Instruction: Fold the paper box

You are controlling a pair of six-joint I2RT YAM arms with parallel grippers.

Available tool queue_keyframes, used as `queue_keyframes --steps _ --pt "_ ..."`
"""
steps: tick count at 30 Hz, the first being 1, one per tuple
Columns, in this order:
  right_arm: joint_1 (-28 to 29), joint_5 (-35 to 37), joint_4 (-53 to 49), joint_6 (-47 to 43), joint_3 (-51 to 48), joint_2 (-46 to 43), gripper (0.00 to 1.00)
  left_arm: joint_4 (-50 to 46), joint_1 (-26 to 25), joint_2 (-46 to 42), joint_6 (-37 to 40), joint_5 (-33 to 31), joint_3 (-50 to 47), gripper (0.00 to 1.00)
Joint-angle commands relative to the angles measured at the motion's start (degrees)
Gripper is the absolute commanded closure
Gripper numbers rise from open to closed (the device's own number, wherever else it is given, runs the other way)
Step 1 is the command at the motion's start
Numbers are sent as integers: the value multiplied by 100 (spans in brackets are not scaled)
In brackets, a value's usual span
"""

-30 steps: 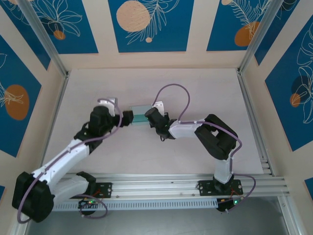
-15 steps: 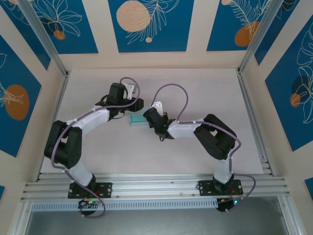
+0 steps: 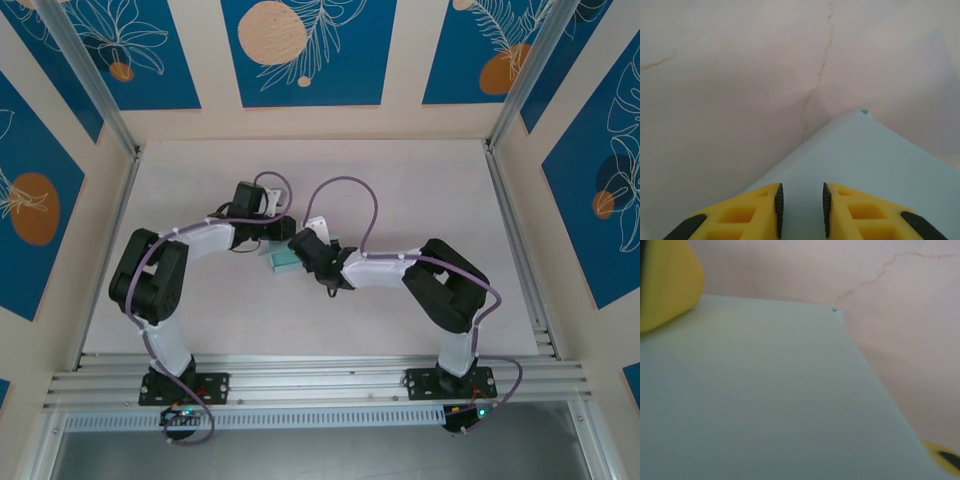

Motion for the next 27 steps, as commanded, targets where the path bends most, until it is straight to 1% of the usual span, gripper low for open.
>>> queue_keyframes --steps 1,7,12,18,23,27 --pt "143 -108 -922 180 -165 -248 41 151 -13 156 -128 27 -103 73" --pt "307 -22 -1403 235 -214 -622 27 348 -13 206 -224 -27 -234 73" --pt "264 -71 -1307 232 -339 -722 26 204 -5 71 -113 -141 -148 72" --pt "290 -226 -1136 194 -319 -835 26 -408 13 -360 109 -218 321 71" --pt "309 -405 -1123 116 -340 -1296 20 -999 -25 -892 181 -185 556 70" --pt "330 -560 -1273 93 -423 -1716 20 -1437 -116 -1243 296 -149 649 71"
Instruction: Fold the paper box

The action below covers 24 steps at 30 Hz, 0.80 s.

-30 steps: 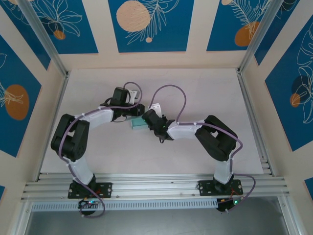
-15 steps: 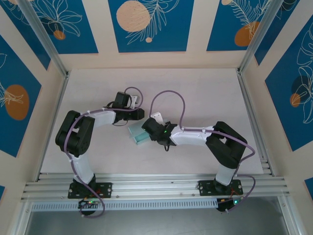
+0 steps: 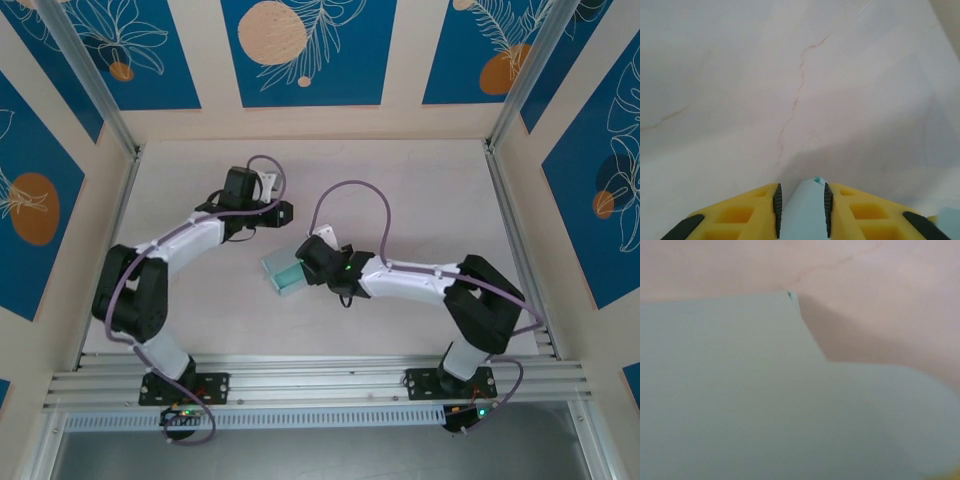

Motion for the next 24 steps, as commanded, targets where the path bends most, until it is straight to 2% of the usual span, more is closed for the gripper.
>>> queue_keyframes --steps 1,6,12,19,24 --pt "70 -187 -113 -15 -109 -469 20 -646 -109 -327 210 74 168 71" --pt "259 -116 -486 140 -242 -961 19 -869 -315 -470 226 108 28 72" --pt "349 14 -944 582 -341 -1517 19 -704 -435 -221 107 152 -308 75" --pt "306 491 -1839 1385 105 -1775 20 -416 -450 49 -14 166 -571 79" --pt "-51 -34 -2090 1576 409 -1740 23 231 -499 122 -303 216 -1151 81"
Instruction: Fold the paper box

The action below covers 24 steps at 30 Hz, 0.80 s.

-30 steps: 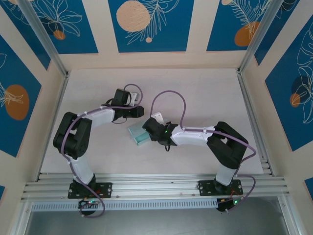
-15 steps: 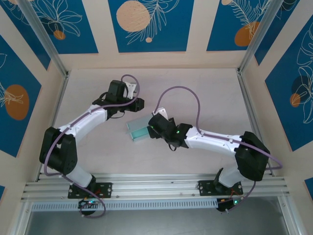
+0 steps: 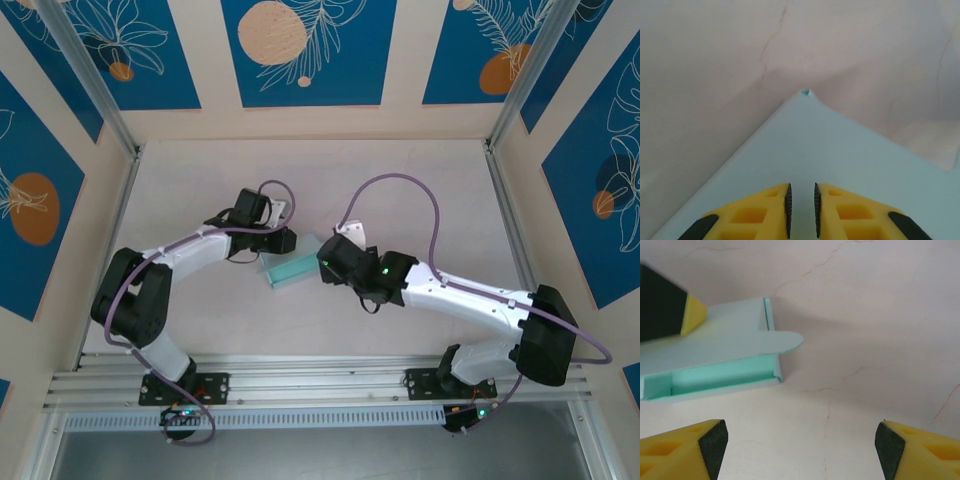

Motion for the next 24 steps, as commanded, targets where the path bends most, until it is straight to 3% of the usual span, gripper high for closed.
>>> queue_keyframes --steps 1,6,11,24 --pt "-294 -355 -275 331 288 -82 24 539 -79 156 -258 135 -361 82" --pt "-909 -1739 90 94 557 199 25 1026 -122 433 -414 91 -653 83" --pt "-1279 -2687 93 -110 1095 1000 18 1166 -136 568 -423 -21 -732 83" --pt "-1978 -3371 77 -642 1391 2928 26 1262 -134 508 -496 -202 -901 84"
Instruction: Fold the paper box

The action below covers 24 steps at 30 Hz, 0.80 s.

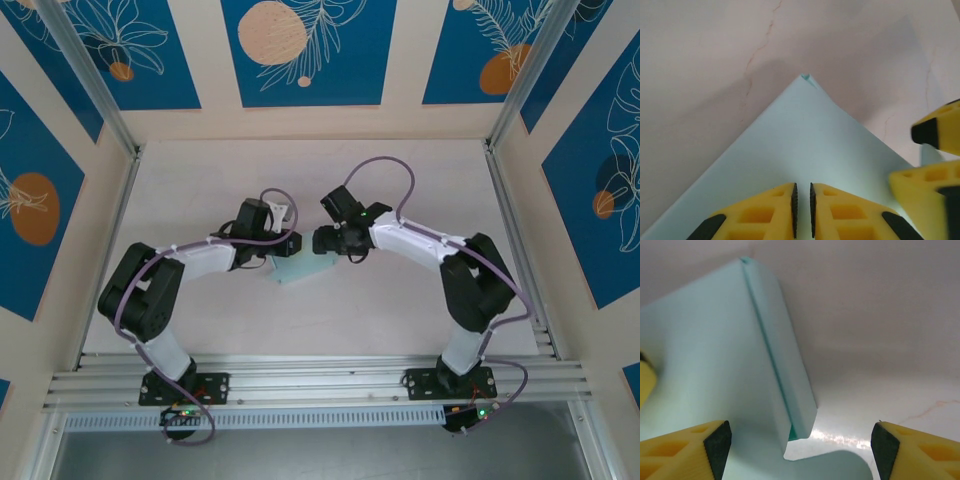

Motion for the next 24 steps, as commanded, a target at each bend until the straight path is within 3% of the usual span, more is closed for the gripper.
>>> queue_keyframes --steps 1,12,15,18,24 --pt "-13 -275 -33 -199 -69 234 26 -533 -46 202 -99 -291 -214 84" --pt "-12 -376 653 228 -909 889 39 -447 121 90 -110 -392 -258 84" --pt "35 -377 674 243 -932 786 39 -670 147 -264 -27 -415 -178 78" --pt "72 -337 574 169 -807 543 38 -1065 142 -751 22 -615 -85 64" --pt "72 -395 462 1 -518 26 28 -2116 213 -1730 267 -1707 -51 55"
